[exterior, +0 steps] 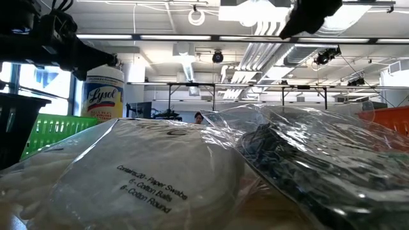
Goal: Pick & Place Travel size toiletries
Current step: Put the shampoo into the blue bin, then put the razor into the yellow bin
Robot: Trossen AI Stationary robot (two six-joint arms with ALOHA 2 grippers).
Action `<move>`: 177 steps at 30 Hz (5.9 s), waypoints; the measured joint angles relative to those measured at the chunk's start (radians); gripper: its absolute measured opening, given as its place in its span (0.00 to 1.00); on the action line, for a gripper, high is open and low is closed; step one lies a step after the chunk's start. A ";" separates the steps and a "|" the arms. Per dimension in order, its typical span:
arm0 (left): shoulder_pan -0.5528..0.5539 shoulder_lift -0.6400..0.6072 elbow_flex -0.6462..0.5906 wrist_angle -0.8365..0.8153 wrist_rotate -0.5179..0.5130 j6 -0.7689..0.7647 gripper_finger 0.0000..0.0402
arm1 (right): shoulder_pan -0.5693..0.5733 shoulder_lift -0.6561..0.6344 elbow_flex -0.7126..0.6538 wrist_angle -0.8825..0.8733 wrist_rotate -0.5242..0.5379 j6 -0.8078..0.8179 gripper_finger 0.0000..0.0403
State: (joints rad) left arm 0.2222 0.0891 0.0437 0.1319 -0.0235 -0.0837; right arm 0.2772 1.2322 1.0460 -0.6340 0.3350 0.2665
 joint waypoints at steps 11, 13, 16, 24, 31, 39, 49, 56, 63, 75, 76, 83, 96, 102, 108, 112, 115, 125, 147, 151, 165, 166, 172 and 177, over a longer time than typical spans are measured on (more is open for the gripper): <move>0.000 0.000 0.001 -0.078 0.015 -0.030 0.00 | -0.043 0.256 0.200 -0.257 -0.263 -0.173 0.08; 0.000 0.000 0.002 -0.075 0.015 -0.030 0.00 | -0.045 0.297 0.200 -0.249 -0.301 -0.187 0.15; 0.000 0.000 0.002 -0.076 0.014 -0.029 0.00 | -0.044 0.362 0.200 -0.229 -0.335 -0.244 0.27; 0.000 0.000 0.002 -0.075 0.013 -0.027 0.00 | -0.051 0.513 0.200 -0.222 -0.317 -0.413 0.48; 0.000 0.000 0.002 -0.076 0.004 -0.026 0.00 | -0.048 0.571 0.200 -0.219 -0.292 -0.540 0.51; 0.000 0.000 0.003 -0.082 0.003 -0.026 0.00 | -0.049 0.597 0.182 -0.213 -0.314 -0.587 0.50; 0.000 0.000 0.003 -0.082 0.003 -0.026 0.00 | -0.051 0.626 0.142 -0.138 -0.317 -0.583 0.50; 0.000 0.000 0.003 -0.081 0.003 -0.026 0.00 | -0.051 0.665 0.128 -0.096 -0.368 -0.580 0.50; 0.000 0.000 0.003 -0.079 0.006 -0.026 0.00 | -0.049 0.682 0.127 -0.085 -0.386 -0.574 0.37; 0.000 0.000 0.003 -0.079 0.006 -0.026 0.00 | -0.043 0.506 0.120 -0.067 -0.316 -0.460 0.37; 0.000 0.000 0.003 -0.079 0.006 -0.026 0.00 | -0.041 0.481 0.121 -0.050 -0.308 -0.452 0.38; 0.000 0.000 0.003 -0.071 0.003 -0.029 0.00 | -0.092 0.288 0.125 0.199 -0.254 -0.336 0.36; 0.000 0.000 0.003 -0.072 0.003 -0.053 0.00 | -0.448 0.266 0.128 0.316 -0.387 0.273 0.37; 0.000 0.000 0.003 -0.075 0.003 -0.053 0.00 | -0.495 0.417 0.127 0.367 -0.428 0.293 0.37; 0.000 0.000 0.003 -0.076 0.007 -0.053 0.00 | -0.533 0.520 0.125 0.357 -0.411 0.315 0.37; 0.000 0.000 0.003 -0.082 0.007 -0.053 0.00 | -0.547 0.523 0.127 0.348 -0.415 0.335 0.37; 0.000 0.000 0.003 -0.082 0.006 -0.050 0.00 | -0.550 0.524 0.127 0.338 -0.413 0.339 0.37; 0.000 0.000 0.003 -0.080 0.006 -0.045 0.00 | -0.542 0.558 0.126 0.288 -0.366 0.337 0.37; 0.000 0.000 0.003 -0.098 0.004 -0.045 0.00 | -0.419 0.225 0.126 0.272 -0.119 -0.001 0.52; 0.000 0.000 0.003 -0.109 0.005 -0.045 0.00 | -0.291 0.010 0.126 0.274 0.036 -0.137 0.37; 0.000 0.000 0.003 -0.094 0.005 -0.045 0.00 | 0.115 -0.402 -0.396 0.727 0.216 -0.280 0.01; 0.000 0.000 0.003 -0.087 0.005 -0.045 0.00 | 0.127 -0.404 -0.440 0.778 0.216 -0.282 0.01; 0.000 0.000 0.003 -0.060 0.007 -0.060 0.00 | 0.152 -0.410 -0.672 1.069 0.238 -0.308 0.01; 0.000 0.000 0.003 -0.019 0.017 -0.079 0.00 | 0.171 -0.410 -0.864 1.364 0.249 -0.372 0.01</move>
State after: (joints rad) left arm 0.2222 0.0895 0.0471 0.1133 -0.0060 -0.1627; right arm 0.4480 0.8225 0.1824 0.7299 0.5836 -0.1055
